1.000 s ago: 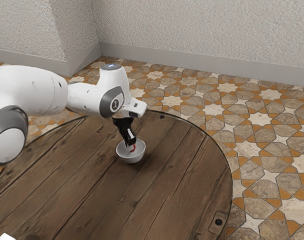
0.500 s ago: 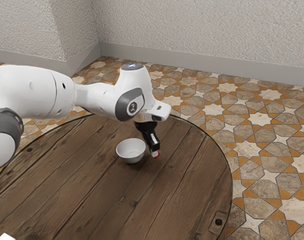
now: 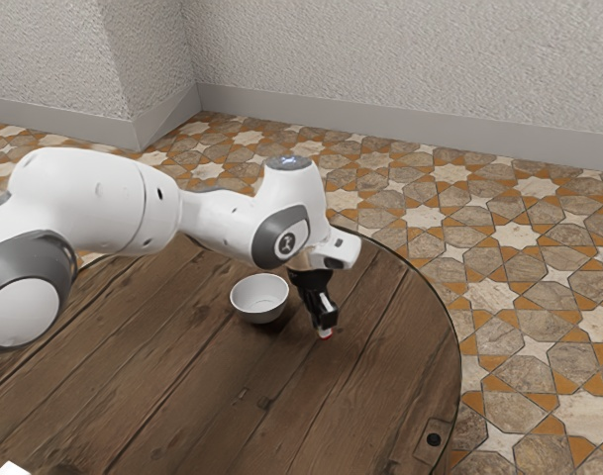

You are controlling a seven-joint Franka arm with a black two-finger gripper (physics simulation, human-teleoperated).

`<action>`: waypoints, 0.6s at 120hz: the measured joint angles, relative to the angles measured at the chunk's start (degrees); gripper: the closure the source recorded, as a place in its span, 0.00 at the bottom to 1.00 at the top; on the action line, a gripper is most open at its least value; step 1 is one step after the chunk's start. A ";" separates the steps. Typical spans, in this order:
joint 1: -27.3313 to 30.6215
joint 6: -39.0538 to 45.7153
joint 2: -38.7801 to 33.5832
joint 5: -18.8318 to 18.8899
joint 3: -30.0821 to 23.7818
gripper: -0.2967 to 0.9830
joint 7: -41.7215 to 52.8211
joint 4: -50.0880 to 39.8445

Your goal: Take strawberry from the bowl

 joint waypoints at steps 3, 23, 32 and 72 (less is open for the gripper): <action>-0.02 -0.01 -0.01 -0.21 0.00 0.63 0.03 0.02; -0.13 -0.07 -0.09 -0.93 0.00 0.41 0.25 0.16; -0.30 -0.33 -0.47 -0.98 0.00 0.36 0.30 0.78; 6.95 -21.99 -22.99 3.78 9.60 0.26 -4.20 5.86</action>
